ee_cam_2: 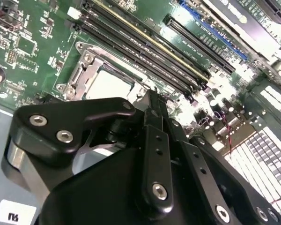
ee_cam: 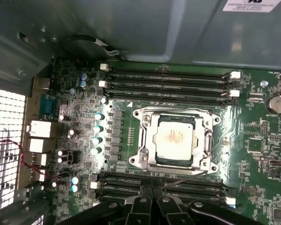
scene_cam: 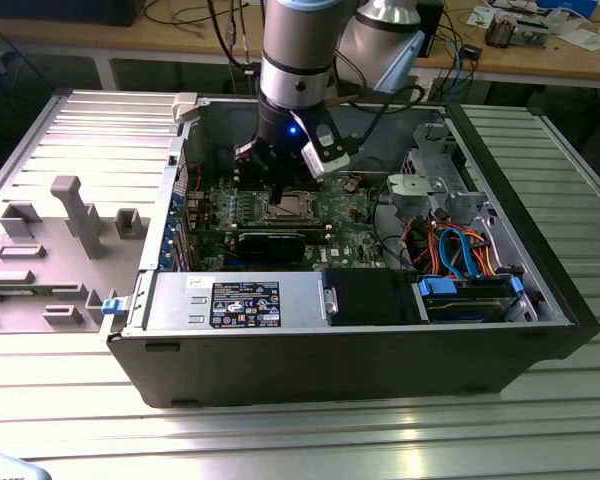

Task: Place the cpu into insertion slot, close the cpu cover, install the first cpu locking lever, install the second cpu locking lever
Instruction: 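Install the second cpu locking lever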

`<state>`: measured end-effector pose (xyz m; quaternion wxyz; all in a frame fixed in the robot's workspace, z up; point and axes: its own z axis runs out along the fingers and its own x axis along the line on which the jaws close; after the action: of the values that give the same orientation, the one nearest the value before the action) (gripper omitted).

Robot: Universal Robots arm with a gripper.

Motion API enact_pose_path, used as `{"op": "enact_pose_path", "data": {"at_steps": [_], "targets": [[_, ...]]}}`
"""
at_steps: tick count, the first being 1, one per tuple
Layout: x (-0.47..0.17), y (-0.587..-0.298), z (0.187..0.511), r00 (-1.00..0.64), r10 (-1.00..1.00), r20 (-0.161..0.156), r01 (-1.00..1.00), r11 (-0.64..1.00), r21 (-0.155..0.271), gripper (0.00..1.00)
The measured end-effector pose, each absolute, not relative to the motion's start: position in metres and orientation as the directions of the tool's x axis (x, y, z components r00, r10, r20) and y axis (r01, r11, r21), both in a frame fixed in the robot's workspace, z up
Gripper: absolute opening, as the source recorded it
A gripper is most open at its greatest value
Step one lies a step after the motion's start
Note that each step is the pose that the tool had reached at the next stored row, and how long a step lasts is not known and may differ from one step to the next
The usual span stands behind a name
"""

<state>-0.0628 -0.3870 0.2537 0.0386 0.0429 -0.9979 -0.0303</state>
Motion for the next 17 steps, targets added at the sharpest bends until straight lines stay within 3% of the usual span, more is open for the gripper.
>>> {"op": "enact_pose_path", "data": {"at_steps": [17], "targets": [[-0.079,-0.396,0.233,-0.993,-0.089,0.075,-0.084,0.994,0.064,0.11]]}}
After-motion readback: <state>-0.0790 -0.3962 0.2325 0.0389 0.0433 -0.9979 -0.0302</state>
